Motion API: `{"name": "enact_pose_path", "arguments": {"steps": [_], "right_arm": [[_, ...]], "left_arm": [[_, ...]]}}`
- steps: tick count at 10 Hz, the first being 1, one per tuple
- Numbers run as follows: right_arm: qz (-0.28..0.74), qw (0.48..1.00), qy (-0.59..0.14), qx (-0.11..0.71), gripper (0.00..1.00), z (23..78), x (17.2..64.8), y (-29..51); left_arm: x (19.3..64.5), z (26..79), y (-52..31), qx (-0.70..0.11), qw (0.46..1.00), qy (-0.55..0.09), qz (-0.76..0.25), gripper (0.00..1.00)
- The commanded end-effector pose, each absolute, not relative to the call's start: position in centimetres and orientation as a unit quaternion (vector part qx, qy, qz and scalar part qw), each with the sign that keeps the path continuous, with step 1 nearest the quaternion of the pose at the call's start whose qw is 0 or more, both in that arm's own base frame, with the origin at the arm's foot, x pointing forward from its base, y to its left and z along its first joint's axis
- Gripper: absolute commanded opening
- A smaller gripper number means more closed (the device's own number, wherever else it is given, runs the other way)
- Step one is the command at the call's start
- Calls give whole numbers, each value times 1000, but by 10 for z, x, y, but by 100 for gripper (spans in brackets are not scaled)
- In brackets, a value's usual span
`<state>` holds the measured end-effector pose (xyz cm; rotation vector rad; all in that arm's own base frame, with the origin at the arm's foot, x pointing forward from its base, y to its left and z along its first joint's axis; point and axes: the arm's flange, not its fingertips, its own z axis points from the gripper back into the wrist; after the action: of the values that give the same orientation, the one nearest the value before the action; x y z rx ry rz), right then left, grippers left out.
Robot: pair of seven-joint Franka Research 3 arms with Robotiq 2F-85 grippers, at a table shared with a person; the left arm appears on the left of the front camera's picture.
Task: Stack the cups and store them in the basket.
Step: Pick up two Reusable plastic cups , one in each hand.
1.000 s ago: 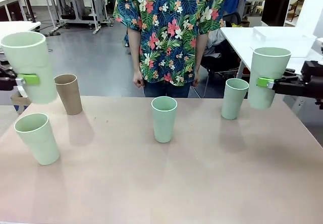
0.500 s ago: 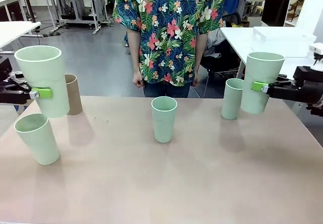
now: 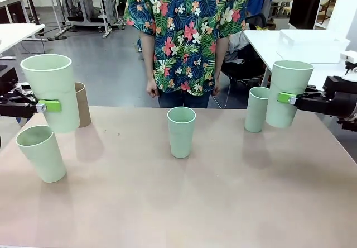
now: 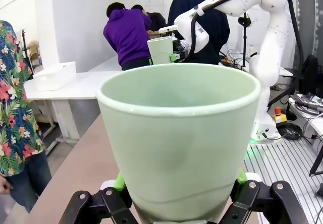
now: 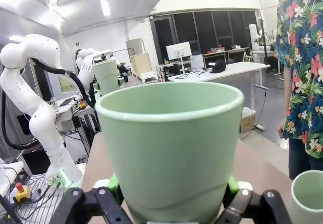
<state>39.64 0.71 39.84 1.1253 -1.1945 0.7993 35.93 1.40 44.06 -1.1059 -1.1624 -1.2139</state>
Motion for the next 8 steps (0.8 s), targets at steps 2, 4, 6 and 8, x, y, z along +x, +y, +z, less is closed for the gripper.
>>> {"name": "enact_pose_path", "arguments": {"steps": [2,4,6,8], "right_arm": [[340,603,-526,495,86,399,392,4],[340,605,-521,497,86,397,391,5],[344,611,-519,489,86,398,396,5],[344,611,-519,489,86,398,396,5]], "left_arm": [[364,442,6,-475,537,-494,-492,85],[364,442,5,-475,541,-490,-491,85],[361,436,13,-469,538,-484,-506,85],[361,436,13,-469,538,-484,-506,85]]}}
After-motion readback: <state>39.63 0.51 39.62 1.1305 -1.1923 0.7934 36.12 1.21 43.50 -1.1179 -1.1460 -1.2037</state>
